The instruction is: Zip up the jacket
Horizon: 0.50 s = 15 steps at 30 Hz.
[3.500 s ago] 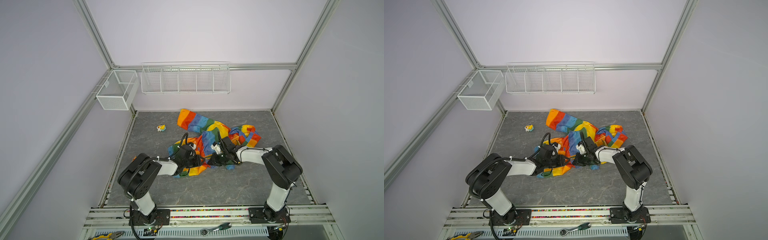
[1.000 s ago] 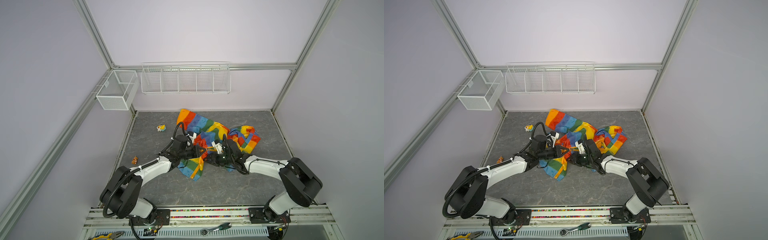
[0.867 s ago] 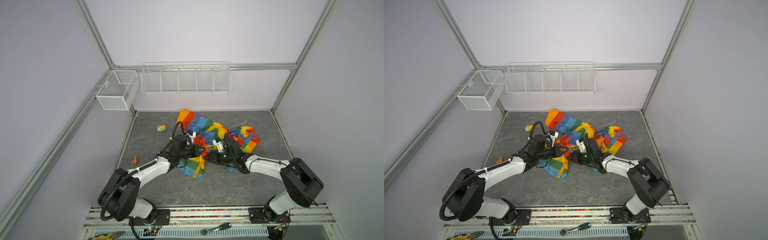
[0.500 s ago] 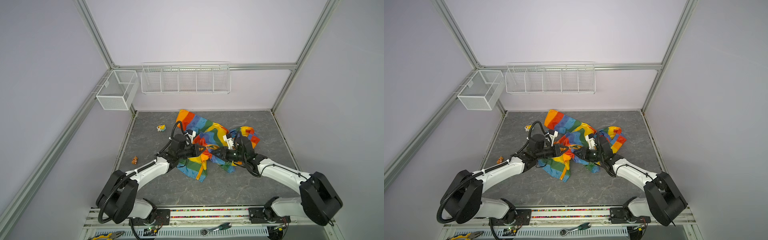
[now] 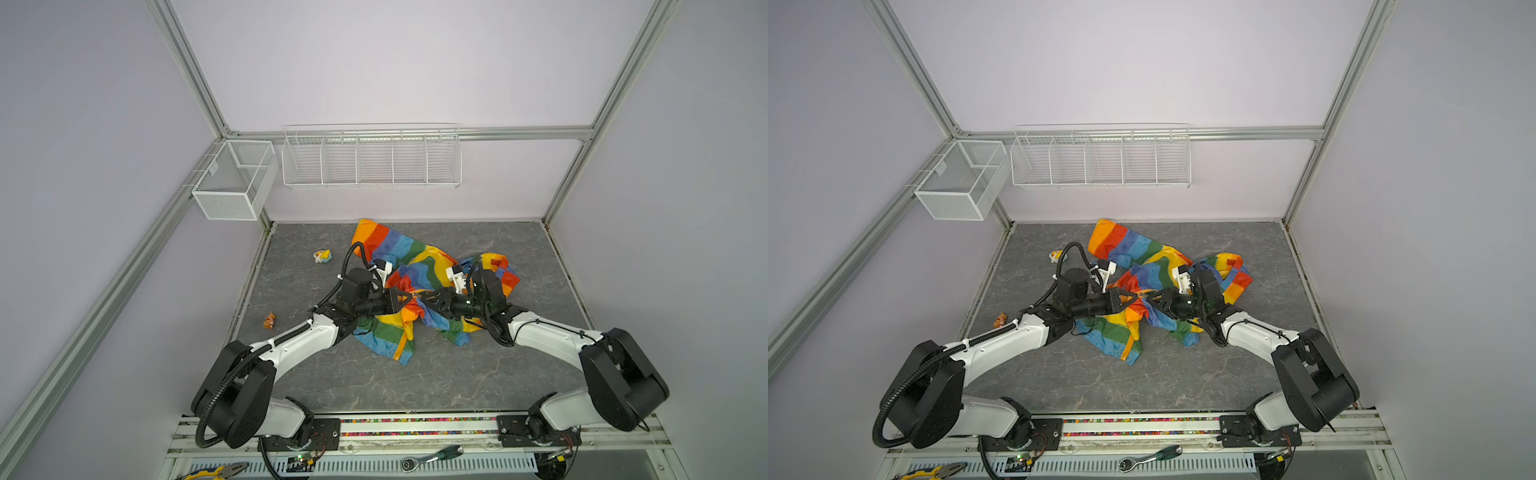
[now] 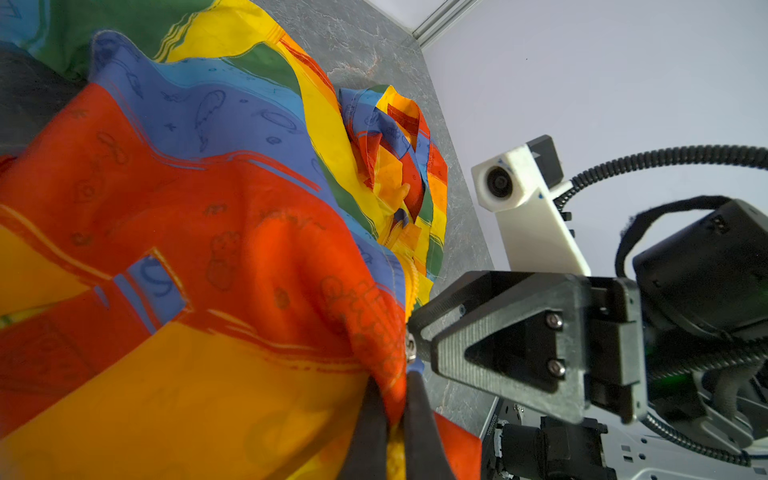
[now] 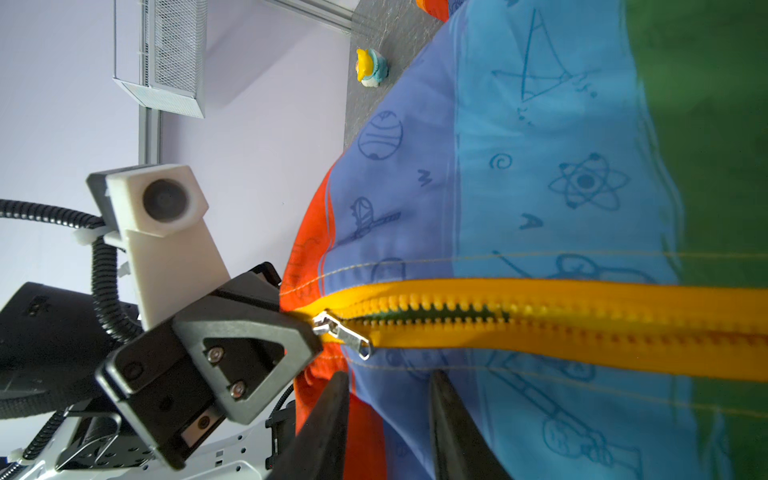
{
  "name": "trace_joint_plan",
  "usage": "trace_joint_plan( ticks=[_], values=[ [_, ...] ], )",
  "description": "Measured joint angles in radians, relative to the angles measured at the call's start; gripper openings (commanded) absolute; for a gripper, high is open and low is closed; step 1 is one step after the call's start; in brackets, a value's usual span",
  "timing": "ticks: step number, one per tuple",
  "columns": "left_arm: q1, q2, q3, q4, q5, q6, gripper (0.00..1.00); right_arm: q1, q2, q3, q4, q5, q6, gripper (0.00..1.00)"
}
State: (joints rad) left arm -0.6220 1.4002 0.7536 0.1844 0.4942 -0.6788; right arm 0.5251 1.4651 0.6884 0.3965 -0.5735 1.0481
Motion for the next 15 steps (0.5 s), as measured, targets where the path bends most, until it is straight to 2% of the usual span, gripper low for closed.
trace_joint_plan(
  ticks=[15],
  values=[
    [0.0, 0.0, 0.0, 0.011, 0.031, -0.002, 0.0, 0.0, 0.07, 0.018, 0.15, -0.028, 0.08, 0.34]
  ],
)
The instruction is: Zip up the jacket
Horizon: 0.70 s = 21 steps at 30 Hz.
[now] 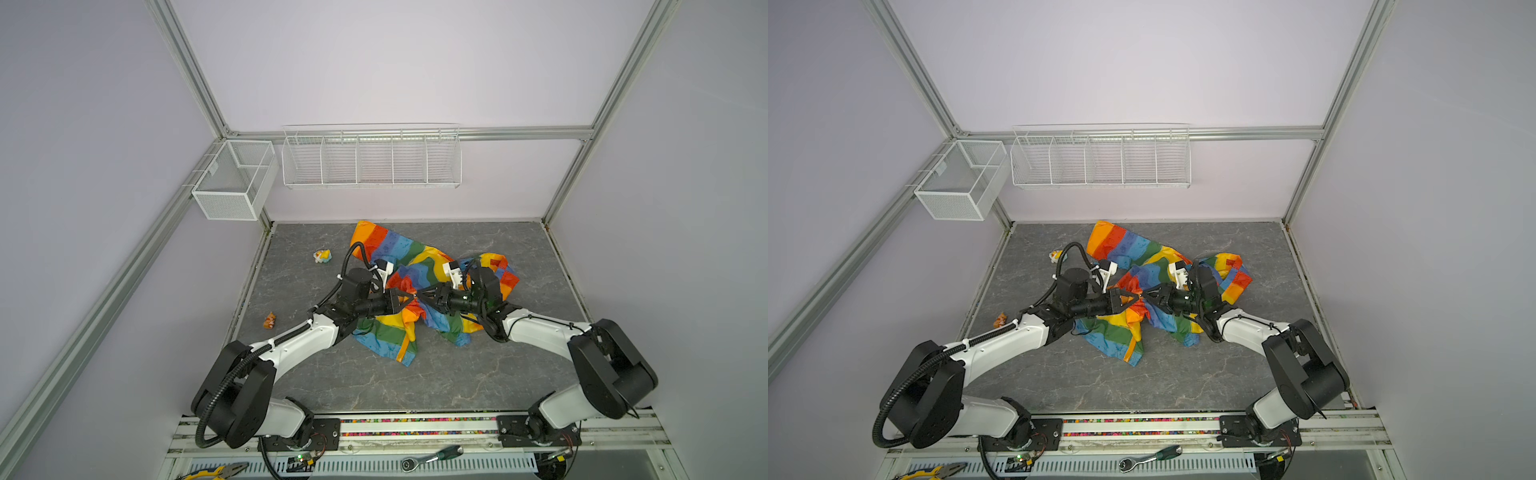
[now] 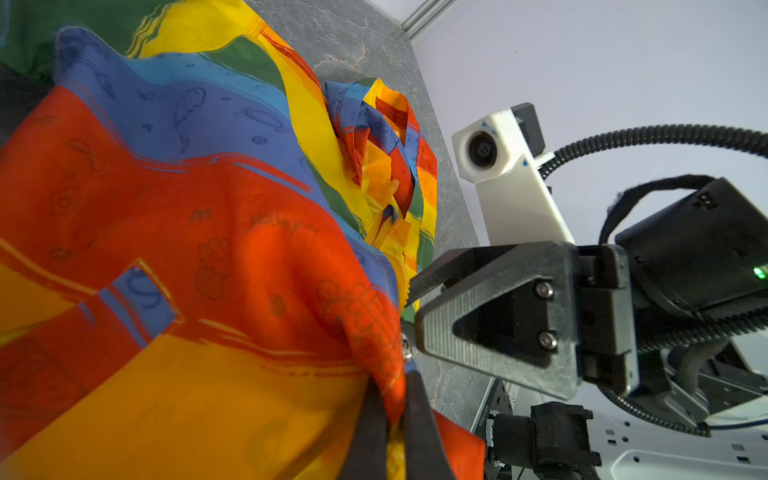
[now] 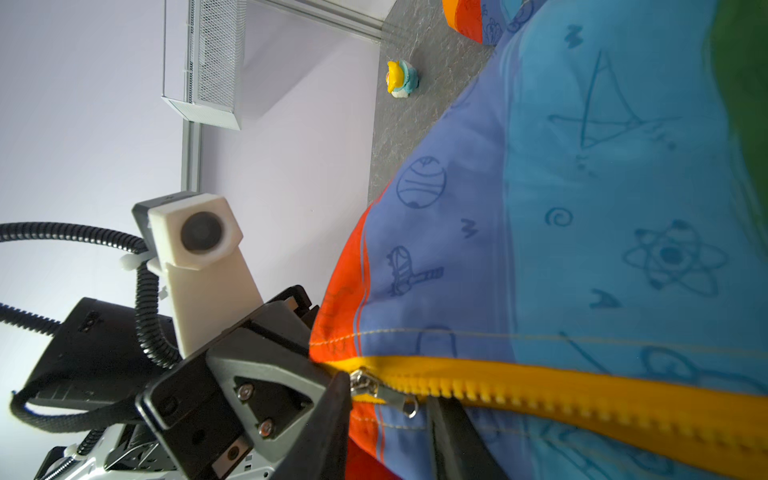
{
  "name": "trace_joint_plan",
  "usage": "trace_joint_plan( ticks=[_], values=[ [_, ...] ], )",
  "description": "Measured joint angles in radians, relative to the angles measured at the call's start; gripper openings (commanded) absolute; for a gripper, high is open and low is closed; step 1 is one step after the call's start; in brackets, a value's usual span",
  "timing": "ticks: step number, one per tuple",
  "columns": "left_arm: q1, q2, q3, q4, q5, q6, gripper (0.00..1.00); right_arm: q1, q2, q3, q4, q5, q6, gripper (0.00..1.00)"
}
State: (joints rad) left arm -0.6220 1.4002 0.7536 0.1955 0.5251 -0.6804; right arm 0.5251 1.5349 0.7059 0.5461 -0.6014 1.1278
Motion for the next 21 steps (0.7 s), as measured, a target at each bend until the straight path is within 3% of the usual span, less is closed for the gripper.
trace_joint_plan(
  ticks=[21],
  values=[
    [0.0, -0.013, -0.007, 0.015, 0.0, 0.0, 0.0, 0.0, 0.024, -0.056, 0.2, -0.014, 0.134, 0.29]
  ],
)
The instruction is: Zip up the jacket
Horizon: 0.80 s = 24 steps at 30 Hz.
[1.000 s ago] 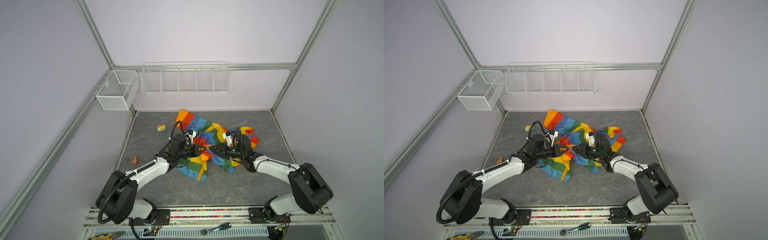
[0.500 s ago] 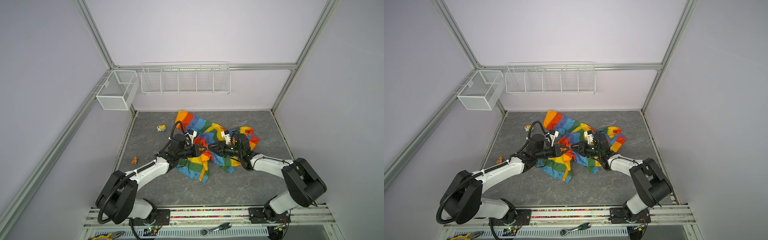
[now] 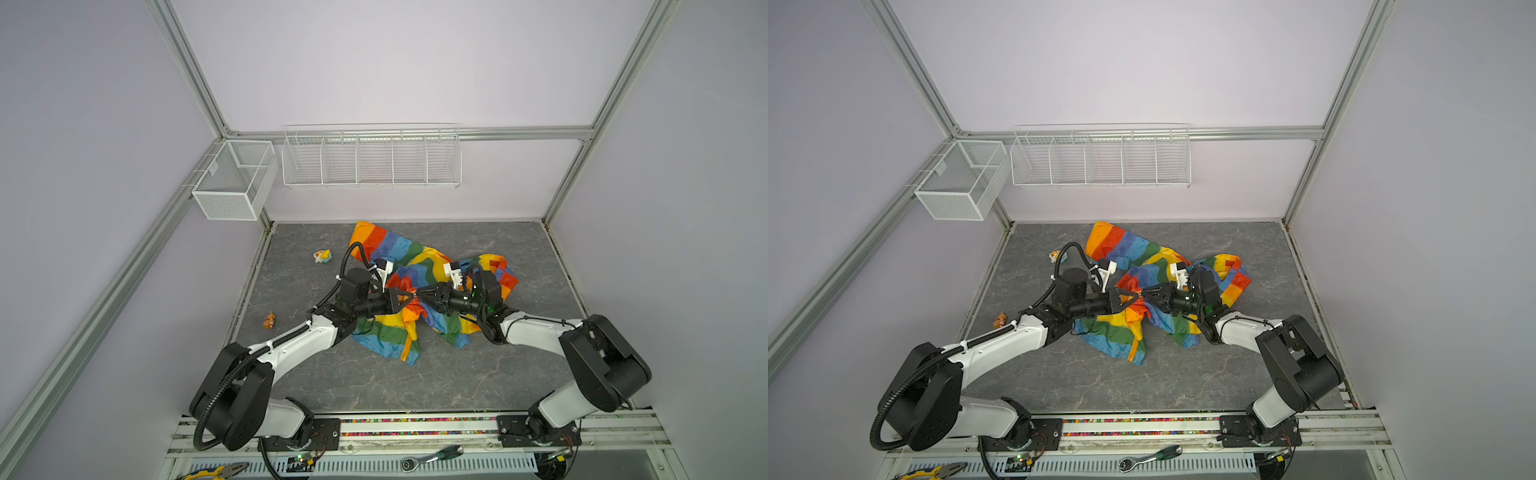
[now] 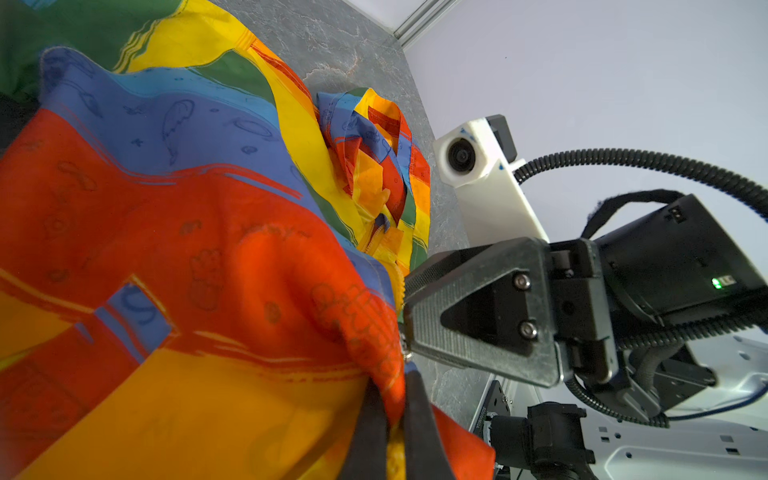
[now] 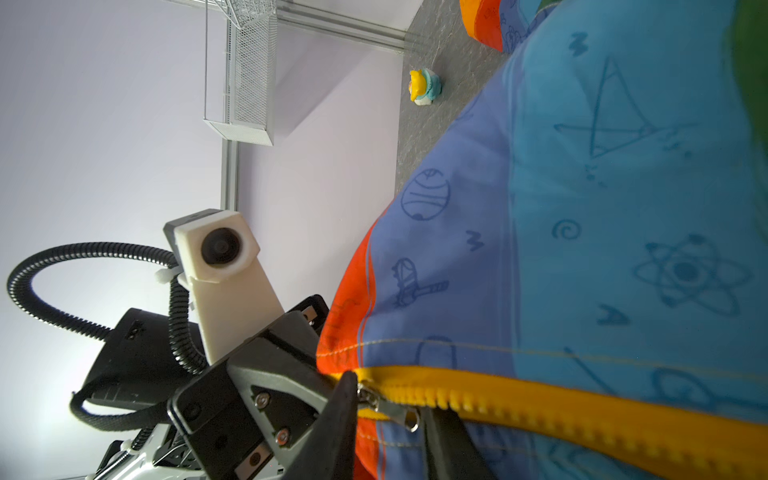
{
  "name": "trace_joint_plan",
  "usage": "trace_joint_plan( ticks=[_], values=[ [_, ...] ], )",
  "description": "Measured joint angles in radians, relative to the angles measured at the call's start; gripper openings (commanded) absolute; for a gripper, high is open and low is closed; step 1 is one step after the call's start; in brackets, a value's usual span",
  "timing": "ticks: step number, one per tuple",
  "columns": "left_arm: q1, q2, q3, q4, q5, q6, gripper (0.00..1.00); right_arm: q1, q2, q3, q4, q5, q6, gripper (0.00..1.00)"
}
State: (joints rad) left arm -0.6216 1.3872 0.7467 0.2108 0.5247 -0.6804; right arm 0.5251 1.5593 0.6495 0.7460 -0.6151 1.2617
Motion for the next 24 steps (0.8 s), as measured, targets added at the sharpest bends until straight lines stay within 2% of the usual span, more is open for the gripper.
trace_joint_plan(
  ticks=[12, 24],
  values=[
    [0.0, 0.0, 0.0, -0.002, 0.0, 0.0, 0.0, 0.0, -0.05, -0.016, 0.058, -0.013, 0.026, 0.28],
    [0.0, 0.0, 0.0, -0.003, 0.0, 0.0, 0.0, 0.013, 0.004, -0.016, 0.082, -0.023, 0.033, 0.27]
  ],
)
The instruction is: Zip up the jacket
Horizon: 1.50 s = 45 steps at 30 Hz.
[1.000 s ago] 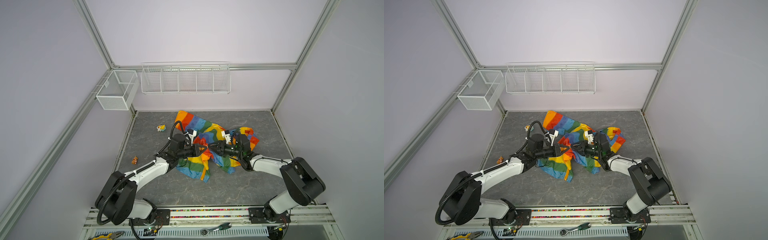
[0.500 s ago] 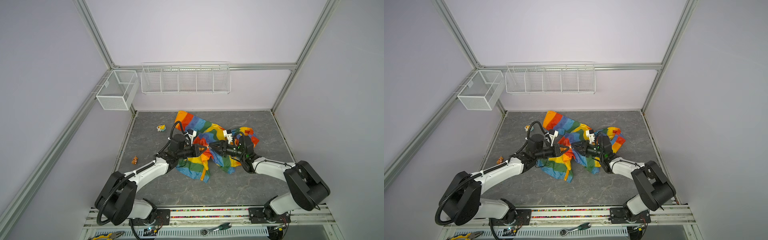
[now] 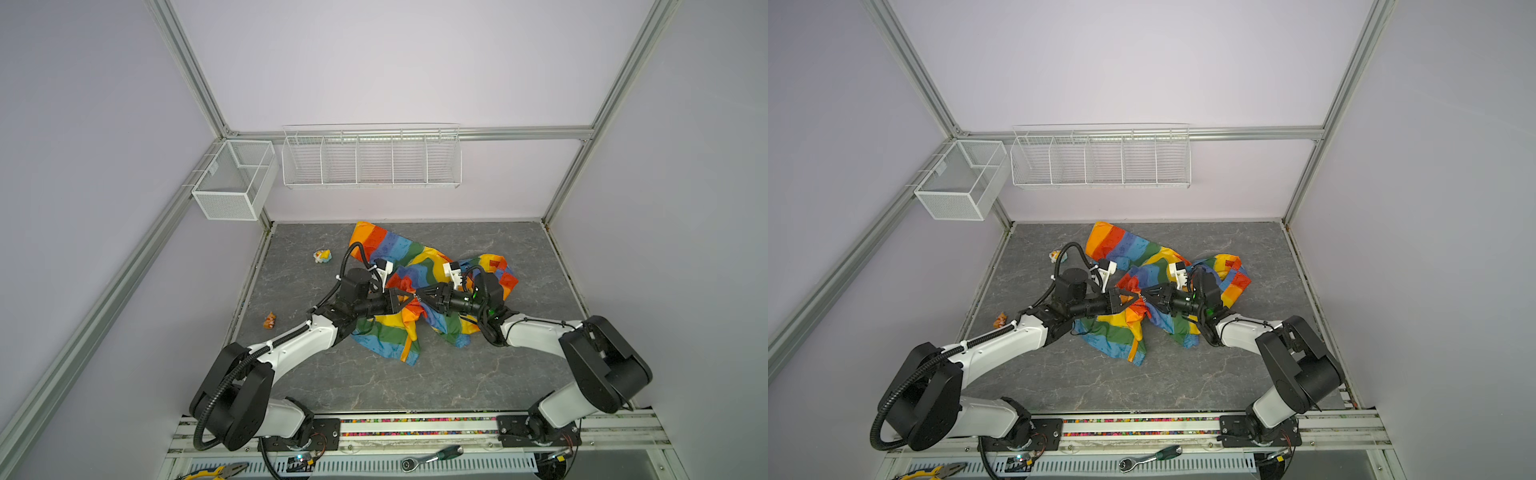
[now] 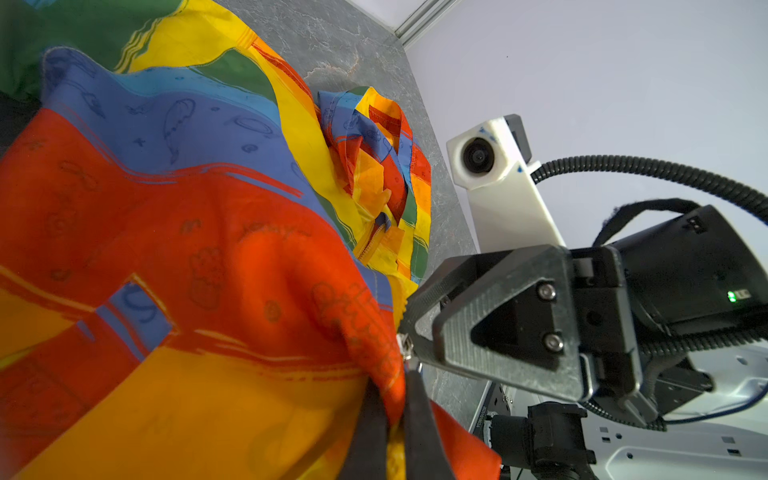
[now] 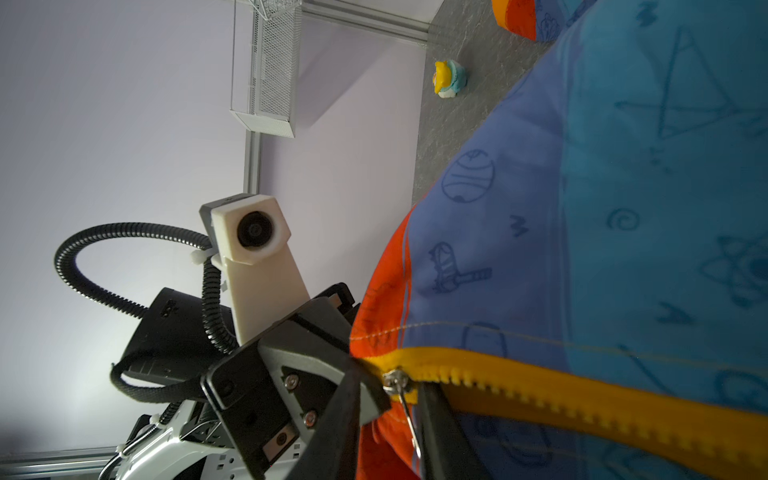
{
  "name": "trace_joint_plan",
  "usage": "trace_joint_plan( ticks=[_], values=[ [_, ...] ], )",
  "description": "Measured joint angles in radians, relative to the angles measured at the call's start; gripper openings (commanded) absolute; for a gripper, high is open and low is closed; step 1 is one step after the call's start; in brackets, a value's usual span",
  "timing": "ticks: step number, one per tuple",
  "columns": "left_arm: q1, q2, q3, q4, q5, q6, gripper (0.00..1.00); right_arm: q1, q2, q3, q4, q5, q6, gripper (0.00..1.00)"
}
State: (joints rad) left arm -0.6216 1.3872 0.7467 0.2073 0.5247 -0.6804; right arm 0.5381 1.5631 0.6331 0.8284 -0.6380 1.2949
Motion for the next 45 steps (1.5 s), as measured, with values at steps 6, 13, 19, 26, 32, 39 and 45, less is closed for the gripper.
trace_joint_plan(
  ticks=[6, 13, 19, 26, 32, 39, 45],
  values=[
    [0.0, 0.0, 0.0, -0.005, 0.0, 0.0, 0.0, 0.008, 0.001, -0.011, 0.009, 0.0, 0.0, 0.27],
    [0.0, 0.0, 0.0, -0.006, 0.0, 0.0, 0.0, 0.011, 0.001, -0.031, 0.021, 0.001, 0.0, 0.24],
    [0.0, 0.0, 0.0, -0.005, 0.0, 0.0, 0.0, 0.014, 0.003, -0.032, 0.023, 0.0, -0.002, 0.15],
    [0.0, 0.0, 0.0, -0.013, 0.0, 0.0, 0.0, 0.014, 0.009, -0.021, -0.006, 0.0, -0.011, 0.07],
    [0.0, -0.008, -0.001, -0.039, -0.005, 0.002, 0.0, 0.013, -0.022, 0.016, -0.175, 0.024, -0.098, 0.07],
    [0.006, -0.057, -0.01, -0.057, -0.004, 0.008, 0.0, 0.008, -0.166, 0.1, -0.532, 0.133, -0.301, 0.07],
    [0.02, -0.089, -0.012, -0.074, -0.004, 0.013, 0.0, -0.014, -0.186, 0.15, -0.716, 0.2, -0.435, 0.07]
  ],
)
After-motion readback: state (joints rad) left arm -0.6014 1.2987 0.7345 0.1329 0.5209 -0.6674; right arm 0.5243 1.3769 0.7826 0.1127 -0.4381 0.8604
